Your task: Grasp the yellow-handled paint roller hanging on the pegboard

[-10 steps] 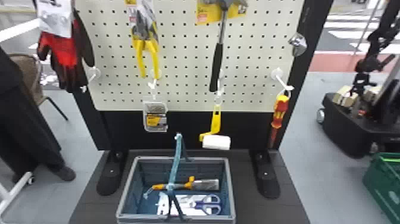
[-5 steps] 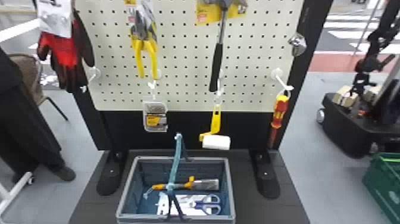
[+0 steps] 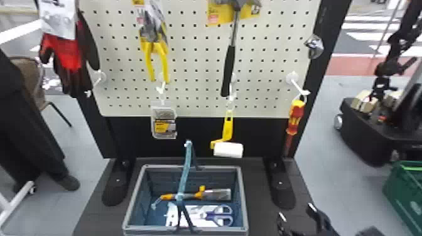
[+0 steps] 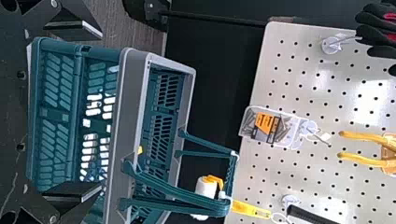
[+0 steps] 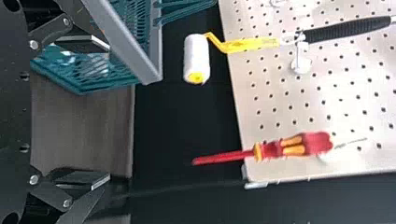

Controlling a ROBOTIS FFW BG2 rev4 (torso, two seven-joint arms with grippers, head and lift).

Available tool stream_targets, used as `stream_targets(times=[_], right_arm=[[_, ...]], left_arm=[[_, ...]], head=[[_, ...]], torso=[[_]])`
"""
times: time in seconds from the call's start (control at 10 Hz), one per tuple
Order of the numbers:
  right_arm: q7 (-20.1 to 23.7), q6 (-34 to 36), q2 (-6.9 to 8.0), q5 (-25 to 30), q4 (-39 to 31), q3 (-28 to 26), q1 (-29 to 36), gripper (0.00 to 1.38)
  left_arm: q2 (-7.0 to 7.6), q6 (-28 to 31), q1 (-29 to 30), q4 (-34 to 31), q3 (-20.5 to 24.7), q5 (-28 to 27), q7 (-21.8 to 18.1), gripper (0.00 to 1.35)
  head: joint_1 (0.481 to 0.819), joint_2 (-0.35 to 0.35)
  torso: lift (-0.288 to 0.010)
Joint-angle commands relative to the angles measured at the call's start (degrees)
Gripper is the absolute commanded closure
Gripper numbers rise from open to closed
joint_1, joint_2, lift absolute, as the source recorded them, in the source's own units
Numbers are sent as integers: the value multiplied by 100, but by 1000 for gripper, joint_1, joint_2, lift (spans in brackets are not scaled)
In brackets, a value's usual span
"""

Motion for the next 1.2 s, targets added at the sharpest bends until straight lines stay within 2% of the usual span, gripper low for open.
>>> stream_targets(times=[0.0,0.2,0.6,0.8,1.1], right_arm=[[209,237,-9,103,179,0,-593,311],[622,421,-9,208,558,0,-1393,311],[1009,712,-9,278,1332,176,-2586,311],[1035,817,-70,164,1669,589,-3079,311],[1018,817,-193,-302,2443,1336,-3731,311]], left_arm=[[4,7,-35,55,-21,0,0,167],[22,7,-170,167,-91,18,0,167],[66,7,-342,350,-188,62,8,167],[74,7,-416,420,-205,70,8,167],[101,7,-478,547,-267,114,8,167]], head=[[549,0],[549,0],[549,0],[549,0],[549,0]], torso=[[-100],[-100],[-100],[-100],[-100]])
